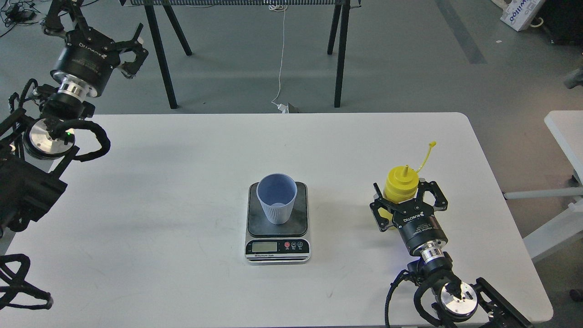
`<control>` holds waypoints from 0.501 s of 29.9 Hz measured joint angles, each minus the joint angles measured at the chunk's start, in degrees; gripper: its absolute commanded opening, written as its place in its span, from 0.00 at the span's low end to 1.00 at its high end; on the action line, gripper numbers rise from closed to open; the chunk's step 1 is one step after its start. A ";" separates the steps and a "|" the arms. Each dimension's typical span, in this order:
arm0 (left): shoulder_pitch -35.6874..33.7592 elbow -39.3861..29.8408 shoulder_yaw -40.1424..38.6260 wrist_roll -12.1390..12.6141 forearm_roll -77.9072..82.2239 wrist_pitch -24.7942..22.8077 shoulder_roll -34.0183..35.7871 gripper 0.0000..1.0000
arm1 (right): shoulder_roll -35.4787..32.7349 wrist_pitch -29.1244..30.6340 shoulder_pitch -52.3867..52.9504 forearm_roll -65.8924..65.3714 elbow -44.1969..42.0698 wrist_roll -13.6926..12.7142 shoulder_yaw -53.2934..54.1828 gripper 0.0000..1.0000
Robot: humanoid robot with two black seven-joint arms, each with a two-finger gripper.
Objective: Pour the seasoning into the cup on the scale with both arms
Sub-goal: 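Move the right gripper to the yellow squeeze bottle and grasp it, then lift the bottle and tilt its nozzle down toward the cup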
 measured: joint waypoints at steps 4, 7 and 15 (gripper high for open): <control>0.00 0.00 -0.02 -0.06 -0.02 0.01 0.12 1.00 | -0.17 0.00 -0.02 -0.02 0.17 0.06 0.00 0.33; -0.13 0.01 -0.04 -0.08 -0.03 0.03 0.33 1.00 | -0.28 0.00 -0.05 0.06 0.54 0.07 0.05 0.33; -0.54 0.01 -0.44 -0.08 -0.03 0.21 0.57 1.00 | -4.37 0.00 -0.19 0.00 7.96 -0.22 0.26 0.30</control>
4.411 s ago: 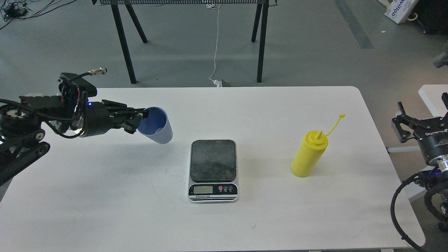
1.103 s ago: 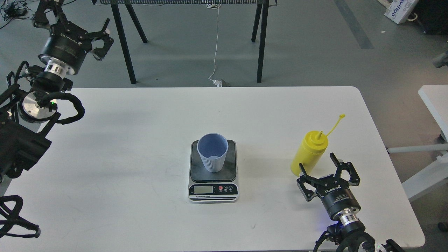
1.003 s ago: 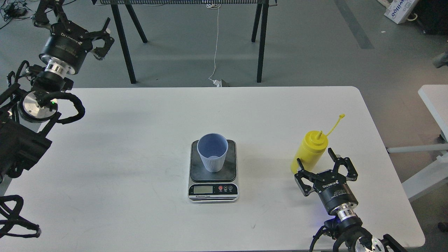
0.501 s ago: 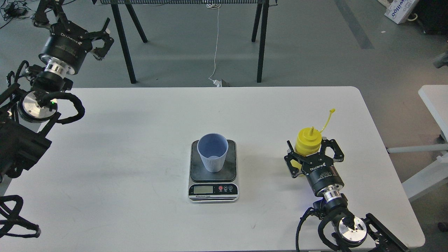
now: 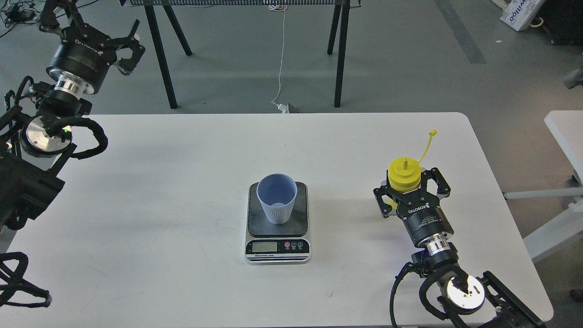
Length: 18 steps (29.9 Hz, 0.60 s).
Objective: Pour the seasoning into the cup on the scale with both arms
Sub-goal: 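Lift the bottle and tilt its nozzle down toward the cup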
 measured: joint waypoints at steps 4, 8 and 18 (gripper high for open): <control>-0.39 -0.90 -0.10 0.00 0.00 0.13 0.61 1.00 | -5.46 0.00 3.47 -3.77 6.91 -0.30 -0.42 0.30; -0.41 -1.92 -0.11 -0.07 0.02 0.13 1.37 1.00 | -14.30 -0.17 11.79 -8.28 11.00 -0.30 -5.47 0.30; -0.75 -0.81 0.60 0.85 0.50 0.92 1.43 1.00 | -20.76 -9.01 37.13 -22.38 8.28 -0.11 -27.61 0.29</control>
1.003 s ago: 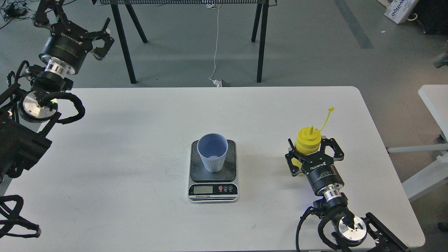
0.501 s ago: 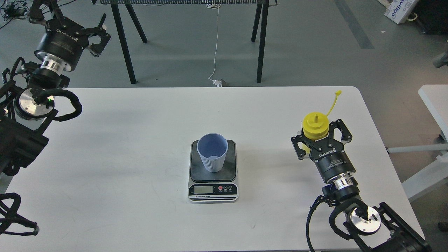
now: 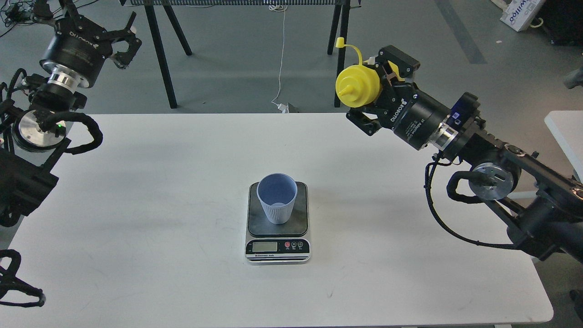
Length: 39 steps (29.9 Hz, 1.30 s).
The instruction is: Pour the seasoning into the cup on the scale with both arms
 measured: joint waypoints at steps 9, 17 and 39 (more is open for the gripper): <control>-0.19 4.55 -0.15 5.81 0.41 0.18 -1.12 1.00 | 5.17 -6.77 10.58 -13.92 -3.94 0.13 -14.45 0.28; -0.15 5.90 -0.70 5.58 -0.16 -0.18 -2.72 1.00 | 5.76 -10.03 23.18 -22.56 -5.13 0.12 -29.31 0.27; -0.42 5.31 -1.04 5.57 -0.25 -1.44 -2.62 1.00 | 17.91 -16.42 34.55 -43.80 -16.09 0.29 -48.79 0.25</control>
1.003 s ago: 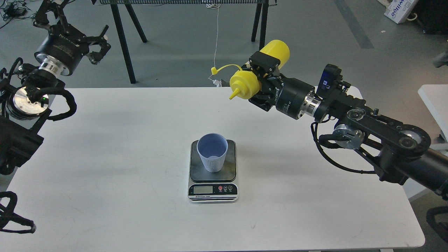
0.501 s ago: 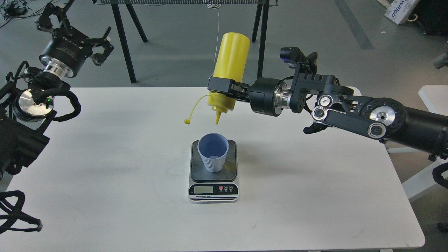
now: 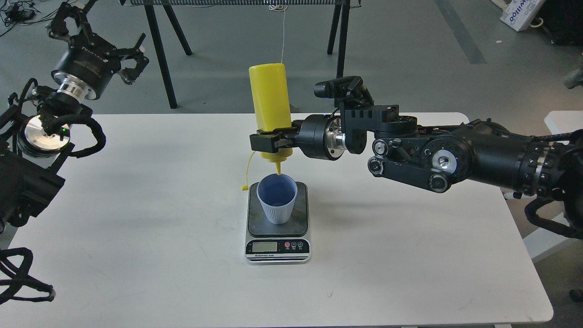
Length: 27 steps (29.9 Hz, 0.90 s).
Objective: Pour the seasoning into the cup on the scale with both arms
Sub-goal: 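Turn the bottle upright and bring it back down with the right gripper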
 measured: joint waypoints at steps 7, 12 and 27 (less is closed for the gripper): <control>-0.07 -0.11 -0.02 -0.01 0.00 0.00 0.44 1.00 | -0.22 -0.64 -0.58 0.17 -0.17 0.08 -0.82 0.25; -0.43 -0.47 -0.09 -0.01 0.00 0.15 1.16 1.00 | -4.27 -0.42 -1.50 10.27 2.06 -0.03 3.14 0.23; -0.60 -4.78 0.12 -0.10 0.07 2.24 2.59 1.00 | -23.12 13.80 -24.47 36.00 5.49 -0.09 36.69 0.24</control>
